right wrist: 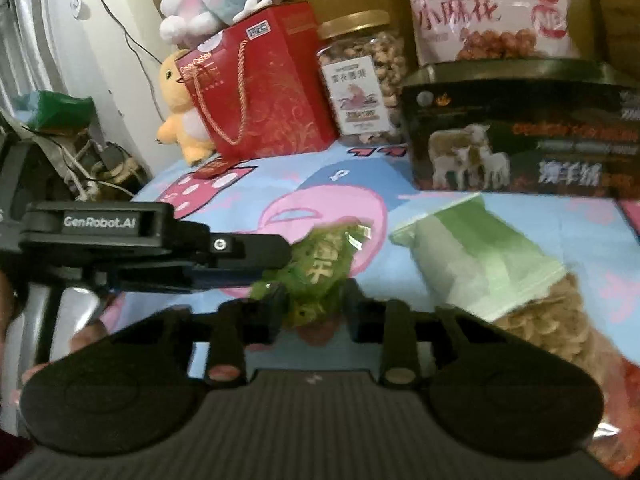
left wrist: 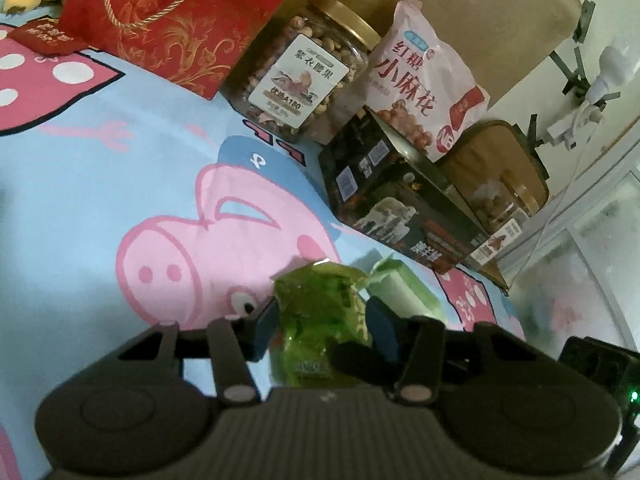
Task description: Organize snacks
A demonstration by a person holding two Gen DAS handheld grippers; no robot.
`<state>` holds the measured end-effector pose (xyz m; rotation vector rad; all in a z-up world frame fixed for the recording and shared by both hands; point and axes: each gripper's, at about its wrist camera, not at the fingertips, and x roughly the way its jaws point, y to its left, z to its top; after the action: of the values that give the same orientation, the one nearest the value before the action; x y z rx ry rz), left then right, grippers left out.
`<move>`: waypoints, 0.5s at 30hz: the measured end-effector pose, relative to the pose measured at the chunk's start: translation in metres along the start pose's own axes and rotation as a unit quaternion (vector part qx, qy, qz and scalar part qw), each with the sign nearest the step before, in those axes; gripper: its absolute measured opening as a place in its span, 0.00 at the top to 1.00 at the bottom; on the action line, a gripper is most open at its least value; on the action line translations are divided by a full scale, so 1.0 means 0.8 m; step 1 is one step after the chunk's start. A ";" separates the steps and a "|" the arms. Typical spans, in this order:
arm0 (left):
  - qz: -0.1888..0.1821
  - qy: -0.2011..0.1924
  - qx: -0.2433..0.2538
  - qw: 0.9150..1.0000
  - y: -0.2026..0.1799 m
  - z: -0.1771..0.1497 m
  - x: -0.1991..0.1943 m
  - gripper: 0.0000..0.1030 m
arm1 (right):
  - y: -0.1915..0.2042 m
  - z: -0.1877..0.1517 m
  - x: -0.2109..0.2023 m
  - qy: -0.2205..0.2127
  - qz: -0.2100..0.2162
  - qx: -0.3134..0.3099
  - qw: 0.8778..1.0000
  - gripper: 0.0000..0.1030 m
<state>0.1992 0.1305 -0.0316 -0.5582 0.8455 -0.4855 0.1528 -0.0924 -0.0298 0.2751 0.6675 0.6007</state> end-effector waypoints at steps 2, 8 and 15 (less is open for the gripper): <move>-0.006 0.004 -0.003 1.000 -0.005 -0.006 -0.002 0.53 | 0.002 -0.004 -0.009 -0.011 0.002 0.001 1.000 0.74; -0.052 -0.004 0.009 0.999 -0.033 -0.015 -0.016 0.53 | 0.007 -0.016 -0.054 -0.049 0.009 0.017 0.999 0.80; -0.080 -0.001 -0.007 0.997 -0.044 -0.017 -0.027 0.43 | -0.041 -0.026 -0.107 -0.084 0.028 0.126 0.988 0.84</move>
<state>0.1698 0.1135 -0.0049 -0.6425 0.8054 -0.6258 0.0999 -0.1691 -0.0170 0.5754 0.5738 0.5396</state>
